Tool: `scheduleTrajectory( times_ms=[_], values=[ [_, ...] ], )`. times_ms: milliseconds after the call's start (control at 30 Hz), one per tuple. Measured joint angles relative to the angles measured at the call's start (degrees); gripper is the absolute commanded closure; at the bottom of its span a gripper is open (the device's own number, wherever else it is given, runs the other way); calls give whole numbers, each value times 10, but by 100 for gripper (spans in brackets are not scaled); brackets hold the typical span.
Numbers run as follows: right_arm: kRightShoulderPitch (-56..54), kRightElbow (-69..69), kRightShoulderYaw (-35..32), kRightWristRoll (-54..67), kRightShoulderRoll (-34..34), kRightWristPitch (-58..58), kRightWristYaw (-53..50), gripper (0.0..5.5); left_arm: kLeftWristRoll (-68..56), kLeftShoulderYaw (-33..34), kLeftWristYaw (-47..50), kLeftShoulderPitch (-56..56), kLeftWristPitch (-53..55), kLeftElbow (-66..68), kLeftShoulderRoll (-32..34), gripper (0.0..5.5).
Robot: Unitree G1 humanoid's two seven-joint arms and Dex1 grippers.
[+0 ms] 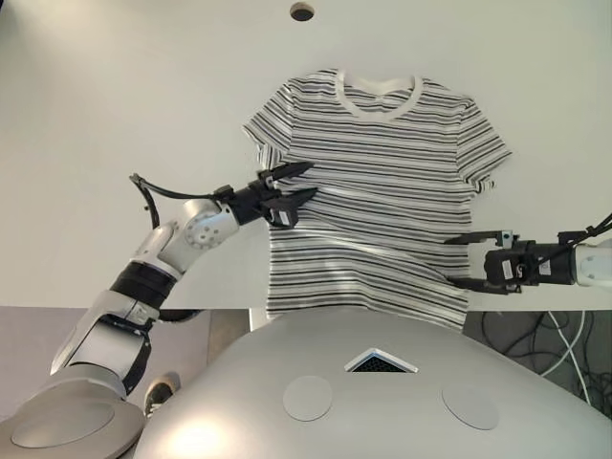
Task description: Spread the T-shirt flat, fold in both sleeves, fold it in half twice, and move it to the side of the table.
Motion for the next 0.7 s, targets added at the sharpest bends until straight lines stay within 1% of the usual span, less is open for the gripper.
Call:
scheduleTrajectory(
  times_ms=[100, 200, 267, 300, 367, 433, 500, 533, 600, 633, 667, 700],
  values=[
    [-7, 10, -14, -1, 6, 11, -4, 215, -14, 12, -24, 8, 7, -14, 2, 298],
    [-27, 37, -52, 2, 33, 26, -32, 215, -102, 32, -68, 32, 20, -69, 13, 298],
    [-46, 44, -79, 17, 68, 27, -55, 215, -191, 48, -107, 56, 34, -134, 26, 298],
    [-48, 44, -87, 17, 72, 26, -59, 215, -215, 56, -119, 60, 41, -152, 30, 298],
    [-41, 34, -113, 61, 83, 26, -40, 215, -275, 75, -148, 75, 66, -184, 43, 298],
    [-34, 8, -145, 141, 86, 35, 2, 215, -322, 94, -163, 78, 92, -209, 43, 298],
    [-35, -4, -168, 209, 90, 50, 41, 215, -377, 124, -160, 71, 131, -225, 26, 298],
    [-44, -11, -170, 237, 97, 65, 52, 215, -406, 143, -147, 59, 156, -229, 7, 298],
    [-88, -13, -158, 227, 124, 82, 29, 215, -432, 177, -119, 32, 192, -231, -20, 298],
    [-129, -2, -139, 187, 147, 87, -5, 215, -442, 197, -105, 19, 209, -227, -33, 298],
    [-184, 31, -112, 124, 191, 88, -57, 215, -454, 219, -88, 3, 230, -212, -49, 298],
    [-218, 57, -91, 75, 214, 80, -91, 215, -460, 232, -80, -1, 240, -205, -58, 298]
  ],
)
